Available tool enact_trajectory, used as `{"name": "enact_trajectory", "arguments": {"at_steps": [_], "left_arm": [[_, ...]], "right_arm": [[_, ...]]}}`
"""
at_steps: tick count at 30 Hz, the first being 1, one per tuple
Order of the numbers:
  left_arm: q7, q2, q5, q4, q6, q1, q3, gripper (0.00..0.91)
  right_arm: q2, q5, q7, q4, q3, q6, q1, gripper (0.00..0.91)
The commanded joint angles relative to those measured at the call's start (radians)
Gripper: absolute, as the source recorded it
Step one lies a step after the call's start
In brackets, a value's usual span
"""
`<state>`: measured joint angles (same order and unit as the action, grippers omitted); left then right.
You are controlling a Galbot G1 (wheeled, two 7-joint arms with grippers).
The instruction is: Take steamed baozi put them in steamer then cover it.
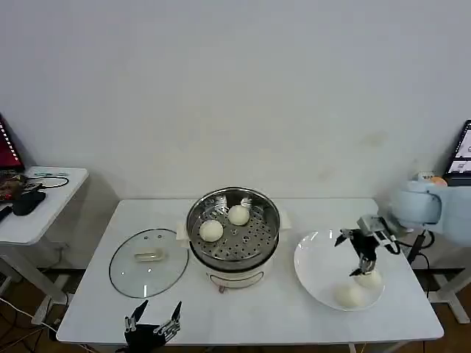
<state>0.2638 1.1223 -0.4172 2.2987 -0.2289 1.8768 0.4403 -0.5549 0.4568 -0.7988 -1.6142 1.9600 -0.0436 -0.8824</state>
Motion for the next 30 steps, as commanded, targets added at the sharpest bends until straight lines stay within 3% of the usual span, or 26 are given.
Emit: {"name": "enact_trajectory", "arguments": {"at_steps": [1,30], "left_arm": [[0.001,0.001,0.000,-0.001,-0.001,0.001,0.001,0.907],[0.002,0.011,-0.001,-0.011,-0.003,-0.004,0.000,0.907]], "right_arm": [[0.023,-0.044,0.008,0.009,-0.040,0.010,0.102,0.907],[0.062,-0.097,-0.011,0.076,-0.154,0.023,0.283,0.907]]}}
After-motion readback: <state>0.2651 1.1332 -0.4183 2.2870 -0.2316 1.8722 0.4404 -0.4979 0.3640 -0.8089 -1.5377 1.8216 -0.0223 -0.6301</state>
